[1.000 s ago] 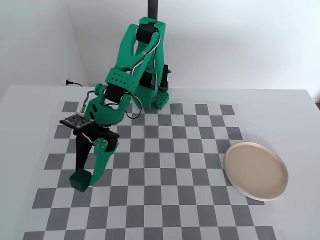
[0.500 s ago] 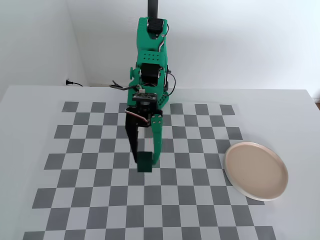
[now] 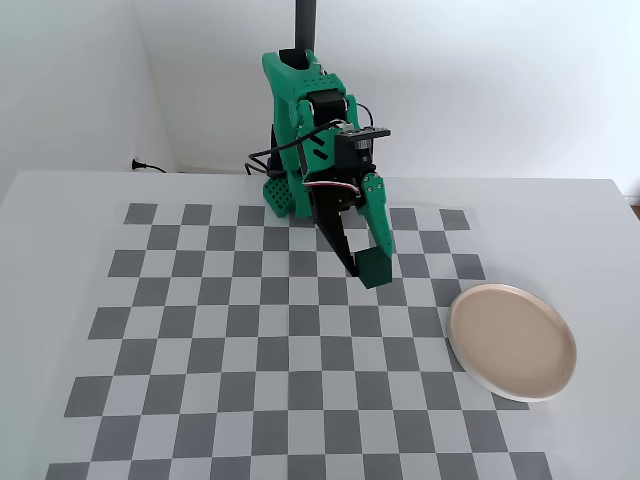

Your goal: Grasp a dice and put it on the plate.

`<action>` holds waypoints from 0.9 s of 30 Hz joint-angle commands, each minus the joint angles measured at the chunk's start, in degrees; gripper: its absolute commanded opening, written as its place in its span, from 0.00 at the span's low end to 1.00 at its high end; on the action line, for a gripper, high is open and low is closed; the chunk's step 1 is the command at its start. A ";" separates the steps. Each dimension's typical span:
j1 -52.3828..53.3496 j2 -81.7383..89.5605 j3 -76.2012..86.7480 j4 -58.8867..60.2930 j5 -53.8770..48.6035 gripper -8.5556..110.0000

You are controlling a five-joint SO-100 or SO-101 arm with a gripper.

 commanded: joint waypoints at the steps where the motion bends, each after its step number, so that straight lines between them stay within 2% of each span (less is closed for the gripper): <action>1: -4.31 2.64 -1.23 1.67 0.53 0.04; 13: -15.03 1.14 -0.18 0.53 0.35 0.04; 27: -24.17 -13.10 -1.23 -12.22 -0.44 0.04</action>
